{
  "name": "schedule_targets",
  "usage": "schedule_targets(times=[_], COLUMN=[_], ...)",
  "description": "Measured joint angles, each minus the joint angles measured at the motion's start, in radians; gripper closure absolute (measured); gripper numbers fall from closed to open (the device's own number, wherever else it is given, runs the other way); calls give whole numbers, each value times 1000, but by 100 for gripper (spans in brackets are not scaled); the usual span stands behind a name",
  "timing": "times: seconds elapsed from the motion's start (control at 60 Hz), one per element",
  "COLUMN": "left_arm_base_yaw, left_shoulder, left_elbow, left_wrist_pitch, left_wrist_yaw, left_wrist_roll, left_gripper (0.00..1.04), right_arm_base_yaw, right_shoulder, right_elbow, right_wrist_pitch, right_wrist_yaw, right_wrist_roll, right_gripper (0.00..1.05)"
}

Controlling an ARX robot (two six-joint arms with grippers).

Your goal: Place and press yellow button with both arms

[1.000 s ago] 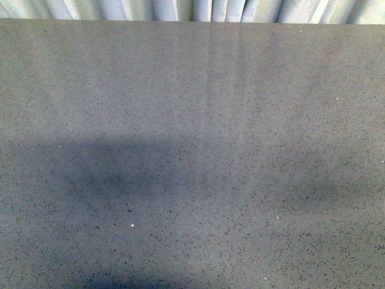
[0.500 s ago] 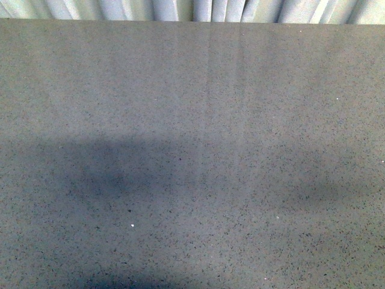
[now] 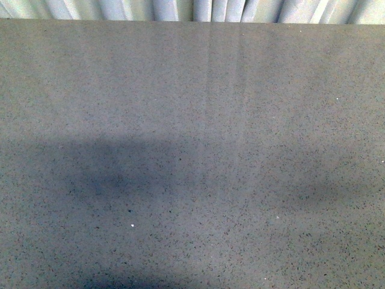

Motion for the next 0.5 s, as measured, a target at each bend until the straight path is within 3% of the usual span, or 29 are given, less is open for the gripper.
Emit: schedule_targets(times=[0.35, 0.5], left_arm_base_yaw=[-19, -128], left_shoulder=[-138, -320], left_elbow=[3, 33], left_wrist_pitch=[-92, -163], left_wrist_yaw=[16, 5], left_wrist_roll=[2, -2], left_gripper=[71, 71], right_arm_base_yaw=[0, 0], right_shoulder=[0, 0], right_elbow=[0, 0], right_wrist_pitch=[0, 0], right_wrist_yaw=[0, 0], right_wrist_roll=[0, 0], right_gripper=[9, 9])
